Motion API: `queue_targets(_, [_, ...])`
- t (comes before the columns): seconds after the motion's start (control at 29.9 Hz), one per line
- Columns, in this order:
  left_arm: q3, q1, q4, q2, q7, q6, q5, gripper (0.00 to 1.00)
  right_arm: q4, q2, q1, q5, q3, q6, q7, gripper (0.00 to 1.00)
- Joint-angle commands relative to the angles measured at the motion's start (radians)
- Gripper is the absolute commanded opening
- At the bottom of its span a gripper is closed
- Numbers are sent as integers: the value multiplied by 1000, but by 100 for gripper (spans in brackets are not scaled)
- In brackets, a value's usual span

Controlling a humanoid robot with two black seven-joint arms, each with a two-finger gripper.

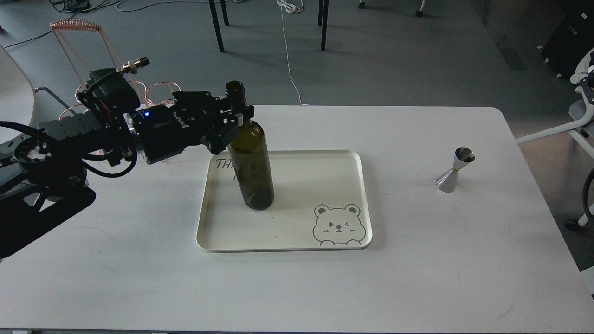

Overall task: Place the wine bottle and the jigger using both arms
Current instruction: 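Lift the bottle off the tray and carry it over the copper rack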

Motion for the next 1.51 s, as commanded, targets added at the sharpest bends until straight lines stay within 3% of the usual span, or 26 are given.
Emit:
queue_targets(0.0, [-22,-11,-37,34,-1,-1,-5,9,0,0,1,0,-1,0,0,99])
queue_targets(0.23, [-42,-72,-53,152,-4,-9,-106,9,-1,-2,1,0,-1,0,0,99])
queue_targets(0.44, [-24,-207,56,244,-15,-18,-206,9,0,-2,5,0,-1,0,0,99])
queue_targets(0.67, [-21,-293,248,248,-41,-70,-194,9,0,-2,9,-1,-2,0,0,99])
queue_targets(0.94, [46,-294,358,245,-56,-67,-140,8,0,-2,12,-1,-2,0,0,99])
queue_targets(1.47, [70,-297,388,209,-45,-46,-126,8,0,-3,14,-6,-5,0,0,99])
